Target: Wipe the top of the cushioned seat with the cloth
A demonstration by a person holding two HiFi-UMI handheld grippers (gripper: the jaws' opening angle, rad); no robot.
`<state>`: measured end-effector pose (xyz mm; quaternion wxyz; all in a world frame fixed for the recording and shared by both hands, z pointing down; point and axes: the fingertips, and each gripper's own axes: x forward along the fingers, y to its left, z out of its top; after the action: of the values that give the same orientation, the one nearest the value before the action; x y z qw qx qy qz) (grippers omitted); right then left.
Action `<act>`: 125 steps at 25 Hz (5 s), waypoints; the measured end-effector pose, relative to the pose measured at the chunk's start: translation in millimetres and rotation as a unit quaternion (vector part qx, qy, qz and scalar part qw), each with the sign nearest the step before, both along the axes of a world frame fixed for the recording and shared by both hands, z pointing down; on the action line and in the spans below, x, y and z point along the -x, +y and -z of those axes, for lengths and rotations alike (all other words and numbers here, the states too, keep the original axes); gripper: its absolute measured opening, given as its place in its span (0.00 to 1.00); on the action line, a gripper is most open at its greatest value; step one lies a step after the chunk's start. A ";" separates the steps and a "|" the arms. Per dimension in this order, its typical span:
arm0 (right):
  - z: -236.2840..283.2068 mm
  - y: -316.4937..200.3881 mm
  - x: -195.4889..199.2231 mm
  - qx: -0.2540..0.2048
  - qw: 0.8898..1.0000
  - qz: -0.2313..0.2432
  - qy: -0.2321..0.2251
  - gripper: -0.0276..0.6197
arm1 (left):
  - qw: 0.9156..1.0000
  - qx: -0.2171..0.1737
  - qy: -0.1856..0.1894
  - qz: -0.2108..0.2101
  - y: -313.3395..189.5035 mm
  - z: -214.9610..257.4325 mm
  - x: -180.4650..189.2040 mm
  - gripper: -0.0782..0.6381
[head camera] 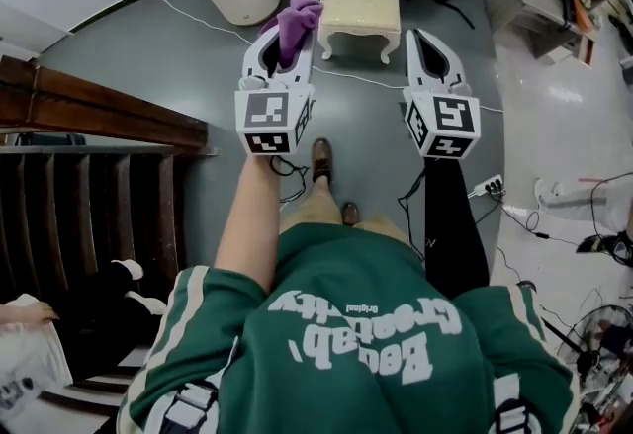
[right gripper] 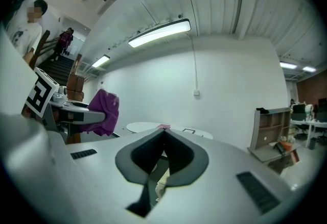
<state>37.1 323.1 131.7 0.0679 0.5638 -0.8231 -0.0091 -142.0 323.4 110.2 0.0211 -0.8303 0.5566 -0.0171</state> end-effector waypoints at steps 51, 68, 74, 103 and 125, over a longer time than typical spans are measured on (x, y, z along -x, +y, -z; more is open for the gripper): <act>-36.8 -473.9 -64.8 0.000 1.000 0.004 0.018 0.05 | 0.997 0.045 0.011 -0.059 -463.1 -61.3 -90.5 0.30; -125.5 -516.9 -108.9 0.020 0.999 -0.038 -0.006 0.05 | 0.986 0.116 -0.007 -0.122 -525.3 -161.5 -143.0 0.30; -166.1 -533.4 -134.9 0.035 0.995 -0.090 -0.004 0.05 | 0.971 0.175 -0.002 -0.163 -540.1 -238.2 -174.6 0.30; -340.0 -522.7 -206.1 0.151 0.971 -0.185 -0.017 0.05 | 0.817 0.567 0.058 -0.092 -577.7 -609.9 -297.2 0.30; -357.7 -559.5 -105.9 0.164 0.983 -0.081 -0.010 0.05 | 0.833 0.547 0.073 0.035 -588.6 -615.2 -93.3 0.30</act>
<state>142.9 -236.4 489.4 0.1521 0.6097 -0.7657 0.1372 -48.8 -265.2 725.4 -0.4779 -0.6848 0.4853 -0.2592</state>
